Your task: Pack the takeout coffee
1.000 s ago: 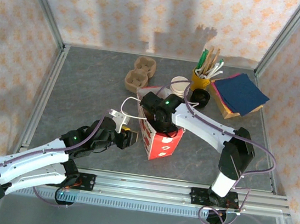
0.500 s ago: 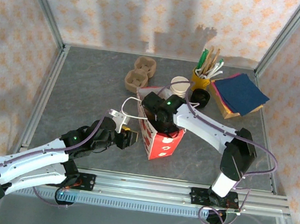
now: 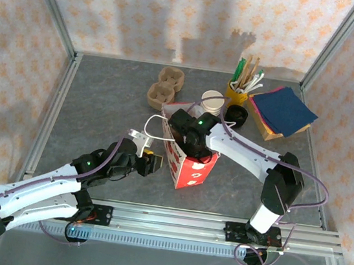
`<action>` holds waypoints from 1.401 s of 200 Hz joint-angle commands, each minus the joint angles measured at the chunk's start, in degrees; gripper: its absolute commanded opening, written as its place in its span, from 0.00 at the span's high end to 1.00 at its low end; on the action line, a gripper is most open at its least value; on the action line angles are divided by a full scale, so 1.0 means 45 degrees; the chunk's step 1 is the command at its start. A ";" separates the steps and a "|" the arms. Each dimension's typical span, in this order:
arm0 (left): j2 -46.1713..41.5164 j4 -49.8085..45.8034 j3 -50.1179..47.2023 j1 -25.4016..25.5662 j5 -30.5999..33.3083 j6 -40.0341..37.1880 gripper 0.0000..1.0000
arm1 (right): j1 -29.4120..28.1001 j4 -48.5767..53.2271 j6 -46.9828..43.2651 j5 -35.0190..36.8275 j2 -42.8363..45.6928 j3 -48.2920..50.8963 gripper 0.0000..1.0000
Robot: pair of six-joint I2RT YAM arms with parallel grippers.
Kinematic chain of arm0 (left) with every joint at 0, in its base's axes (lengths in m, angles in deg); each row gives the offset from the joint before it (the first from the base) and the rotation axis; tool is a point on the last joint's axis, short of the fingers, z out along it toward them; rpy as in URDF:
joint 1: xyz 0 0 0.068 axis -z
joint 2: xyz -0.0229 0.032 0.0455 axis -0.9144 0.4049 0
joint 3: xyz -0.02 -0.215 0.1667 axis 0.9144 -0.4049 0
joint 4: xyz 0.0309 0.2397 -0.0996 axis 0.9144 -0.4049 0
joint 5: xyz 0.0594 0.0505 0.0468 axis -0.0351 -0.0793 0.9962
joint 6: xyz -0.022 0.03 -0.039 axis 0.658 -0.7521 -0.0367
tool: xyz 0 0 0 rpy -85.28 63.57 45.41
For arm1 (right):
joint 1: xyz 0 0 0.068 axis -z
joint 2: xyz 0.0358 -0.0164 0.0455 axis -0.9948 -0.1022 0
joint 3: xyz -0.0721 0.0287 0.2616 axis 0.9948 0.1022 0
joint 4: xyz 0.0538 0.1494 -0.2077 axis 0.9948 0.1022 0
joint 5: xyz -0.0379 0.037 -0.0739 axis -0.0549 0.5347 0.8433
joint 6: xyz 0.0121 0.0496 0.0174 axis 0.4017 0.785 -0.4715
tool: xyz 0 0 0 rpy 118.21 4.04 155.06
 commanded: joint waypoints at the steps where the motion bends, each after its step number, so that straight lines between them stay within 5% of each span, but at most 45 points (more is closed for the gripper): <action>1: -0.0142 0.0290 -0.0239 0.0026 0.0327 0.0093 0.50 | 0.0035 -0.0287 -0.0210 -0.0392 -0.0639 0.0593 0.61; 187: -0.0110 0.0262 -0.0151 0.0026 0.0443 -0.0210 0.50 | -0.0147 0.0971 0.0015 0.0174 -0.1392 -0.1016 0.59; 280: -0.0128 0.0266 -0.0160 0.0025 0.0464 -0.0222 0.50 | -0.0478 0.1574 0.0327 0.0447 -0.1077 -0.1933 0.44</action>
